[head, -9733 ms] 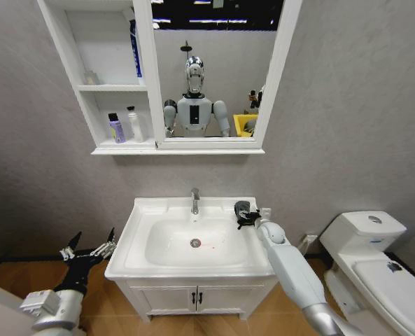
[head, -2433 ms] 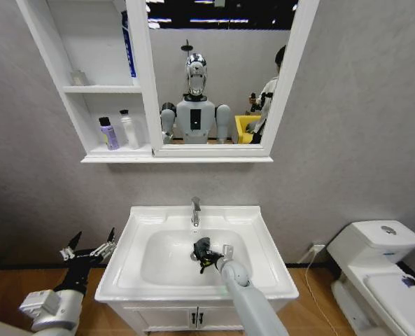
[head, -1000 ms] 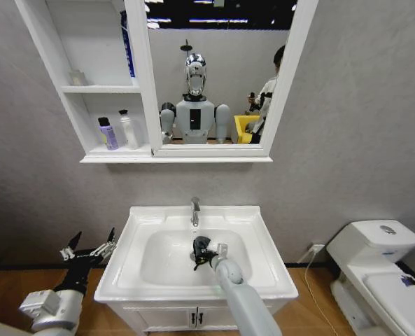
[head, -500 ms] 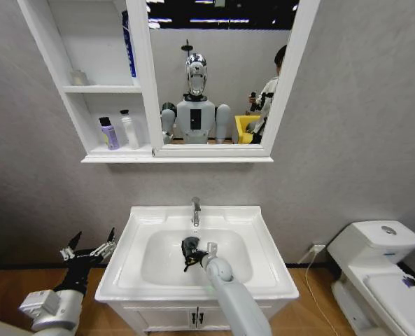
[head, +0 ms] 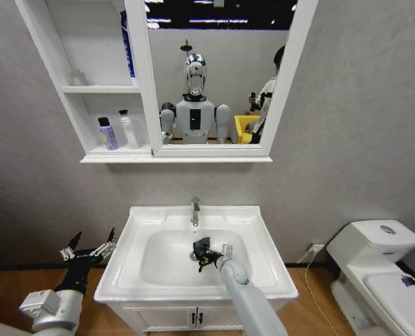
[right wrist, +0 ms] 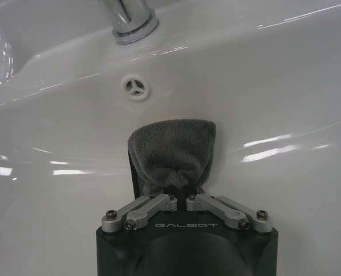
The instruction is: Move facial cleanser and shampoo from washbasin to cabinet, then wipe washbasin with towel.
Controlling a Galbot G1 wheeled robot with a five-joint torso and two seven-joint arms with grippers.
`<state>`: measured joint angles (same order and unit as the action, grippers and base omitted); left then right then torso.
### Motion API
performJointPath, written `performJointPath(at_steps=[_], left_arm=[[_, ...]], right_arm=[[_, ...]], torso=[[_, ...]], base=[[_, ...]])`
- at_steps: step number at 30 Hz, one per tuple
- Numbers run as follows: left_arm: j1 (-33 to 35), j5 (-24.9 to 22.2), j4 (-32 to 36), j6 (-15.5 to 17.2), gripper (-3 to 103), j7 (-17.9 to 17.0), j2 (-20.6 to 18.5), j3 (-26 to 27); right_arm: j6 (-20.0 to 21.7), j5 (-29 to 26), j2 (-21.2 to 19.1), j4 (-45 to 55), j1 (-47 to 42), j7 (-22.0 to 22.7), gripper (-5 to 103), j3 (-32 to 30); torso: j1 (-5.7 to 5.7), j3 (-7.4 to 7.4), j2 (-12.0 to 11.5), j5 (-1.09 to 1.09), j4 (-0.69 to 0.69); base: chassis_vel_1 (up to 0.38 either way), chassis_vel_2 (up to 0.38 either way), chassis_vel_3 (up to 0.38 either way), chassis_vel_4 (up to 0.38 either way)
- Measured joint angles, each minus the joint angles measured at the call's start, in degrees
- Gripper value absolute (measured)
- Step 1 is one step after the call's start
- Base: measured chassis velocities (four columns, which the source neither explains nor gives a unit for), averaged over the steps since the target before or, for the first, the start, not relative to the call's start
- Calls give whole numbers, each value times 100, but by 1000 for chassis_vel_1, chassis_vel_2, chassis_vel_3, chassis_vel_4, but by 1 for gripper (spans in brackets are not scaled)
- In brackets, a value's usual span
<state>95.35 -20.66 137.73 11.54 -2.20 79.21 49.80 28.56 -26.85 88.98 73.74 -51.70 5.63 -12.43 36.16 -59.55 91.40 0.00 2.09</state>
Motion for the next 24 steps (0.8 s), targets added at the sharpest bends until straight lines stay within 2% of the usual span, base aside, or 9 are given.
performJointPath(at_steps=[4,8,24], left_arm=[[0,0,0,0,100,0,0,0],[0,0,0,0,100,0,0,0],[0,0,0,0,100,0,0,0]], right_arm=[[-65,229,270,-221,60,-60,2,119],[-70,285,299,-233,58,-73,2,147],[-16,-32,-424,316,-213,29,2,-355]], torso=[[0,0,0,0,0],[0,0,0,0,0],[0,0,0,1,0]], base=[[0,0,0,0],[0,0,0,0],[0,0,0,0]])
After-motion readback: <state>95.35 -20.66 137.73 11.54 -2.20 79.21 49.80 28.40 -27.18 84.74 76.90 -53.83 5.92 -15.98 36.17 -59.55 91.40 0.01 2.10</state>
